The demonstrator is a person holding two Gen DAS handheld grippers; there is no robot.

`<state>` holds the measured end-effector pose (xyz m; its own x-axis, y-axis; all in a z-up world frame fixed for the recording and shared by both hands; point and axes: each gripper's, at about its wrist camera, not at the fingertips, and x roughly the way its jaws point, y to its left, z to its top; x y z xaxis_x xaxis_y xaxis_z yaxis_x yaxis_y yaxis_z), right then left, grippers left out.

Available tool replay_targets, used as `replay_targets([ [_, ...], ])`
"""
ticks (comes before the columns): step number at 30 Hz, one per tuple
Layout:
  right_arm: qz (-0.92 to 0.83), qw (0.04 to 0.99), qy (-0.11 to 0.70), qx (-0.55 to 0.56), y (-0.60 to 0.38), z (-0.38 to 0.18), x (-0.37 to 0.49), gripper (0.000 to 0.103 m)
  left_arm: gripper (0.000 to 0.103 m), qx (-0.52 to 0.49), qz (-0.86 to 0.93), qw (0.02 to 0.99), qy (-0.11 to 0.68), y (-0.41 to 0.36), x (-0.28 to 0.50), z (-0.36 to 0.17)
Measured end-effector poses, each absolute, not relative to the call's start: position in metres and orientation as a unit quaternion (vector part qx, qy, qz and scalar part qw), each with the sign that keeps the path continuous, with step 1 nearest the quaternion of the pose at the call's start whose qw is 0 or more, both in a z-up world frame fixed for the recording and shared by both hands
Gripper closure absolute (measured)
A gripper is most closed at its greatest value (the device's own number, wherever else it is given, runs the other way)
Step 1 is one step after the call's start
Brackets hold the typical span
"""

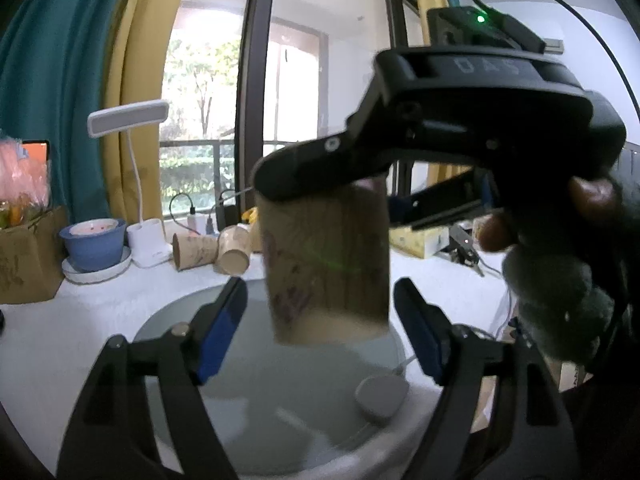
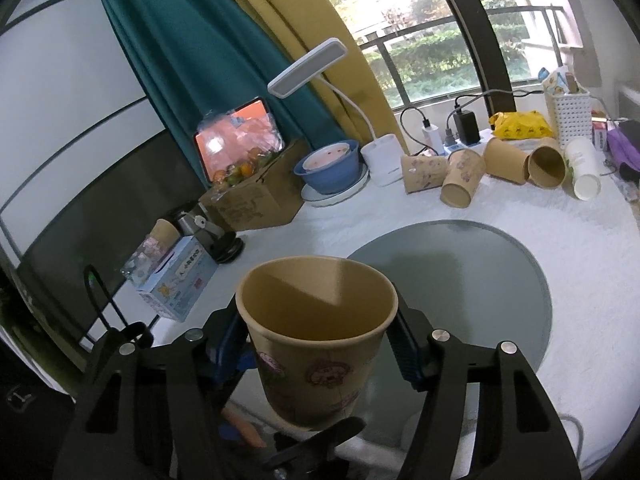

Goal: Flip cup upright
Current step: 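Lift the tan cup with the right tool and rotate it opening-up, then lower the upright cup onto the grey mat with the right tool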

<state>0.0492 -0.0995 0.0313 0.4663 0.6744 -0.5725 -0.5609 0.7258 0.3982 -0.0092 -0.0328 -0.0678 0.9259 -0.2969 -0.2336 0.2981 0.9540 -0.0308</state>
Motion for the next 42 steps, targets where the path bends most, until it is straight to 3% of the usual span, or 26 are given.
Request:
replay_targets([
  [23, 0.259, 0.907, 0.327, -0.060, -0.076, -0.011, 0.111, 0.037, 0.026, -0.088, 0.019, 0.953, 0.289, 0.073, 0.030, -0.096],
  [42, 0.218, 0.918, 0.306, -0.129, -0.048, -0.053, 0.132, 0.037, 0.026, -0.116, 0.032, 0.946, 0.301, 0.105, 0.073, -0.089],
])
